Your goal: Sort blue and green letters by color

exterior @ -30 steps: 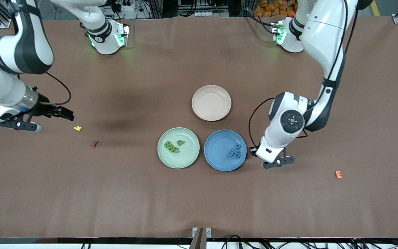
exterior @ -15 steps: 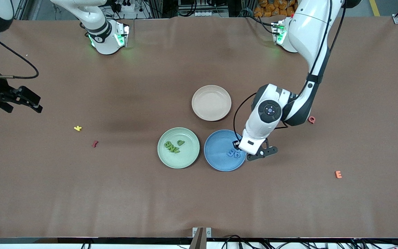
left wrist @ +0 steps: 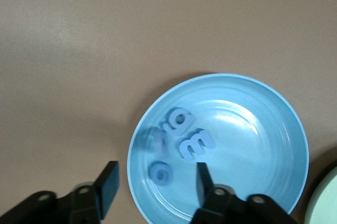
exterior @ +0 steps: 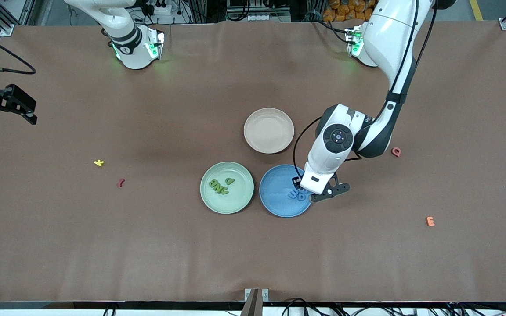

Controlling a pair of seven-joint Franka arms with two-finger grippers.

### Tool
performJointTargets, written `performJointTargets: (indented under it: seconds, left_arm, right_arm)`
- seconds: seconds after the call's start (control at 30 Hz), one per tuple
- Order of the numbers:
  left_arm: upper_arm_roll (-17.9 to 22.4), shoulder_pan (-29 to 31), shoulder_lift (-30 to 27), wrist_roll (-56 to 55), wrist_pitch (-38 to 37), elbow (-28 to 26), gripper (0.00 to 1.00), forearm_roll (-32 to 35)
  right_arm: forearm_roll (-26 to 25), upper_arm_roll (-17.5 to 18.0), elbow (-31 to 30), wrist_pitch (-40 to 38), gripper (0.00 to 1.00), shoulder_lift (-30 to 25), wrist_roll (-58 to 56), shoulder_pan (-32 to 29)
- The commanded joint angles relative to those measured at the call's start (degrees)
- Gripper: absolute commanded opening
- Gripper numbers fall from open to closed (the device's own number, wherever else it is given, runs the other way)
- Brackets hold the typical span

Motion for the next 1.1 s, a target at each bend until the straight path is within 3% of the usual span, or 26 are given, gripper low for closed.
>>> performJointTargets:
  seconds: [0.0, 0.3, 1.07]
  left_arm:
    - [0.44, -0.16, -1.17, -0.24, -0.83, -0.35, 0.94, -1.64]
    - [0.44, 2.56, -1.7, 1.42, -1.0, -0.44, 0.94, -1.38]
    - [0.53, 14.69, -1.43, 25.24, -1.18, -0.61, 0.94, -0.85]
  right_arm:
    - [0.32, 0.35, 1.66, -0.2, 1.0, 1.09, 1.65, -0.56]
    - [5.51, -0.09, 1.14, 0.33, 1.0, 1.44, 3.85, -1.52]
    - [5.51, -0.52, -0.27, -0.46, 1.0, 1.62, 3.94, -2.14]
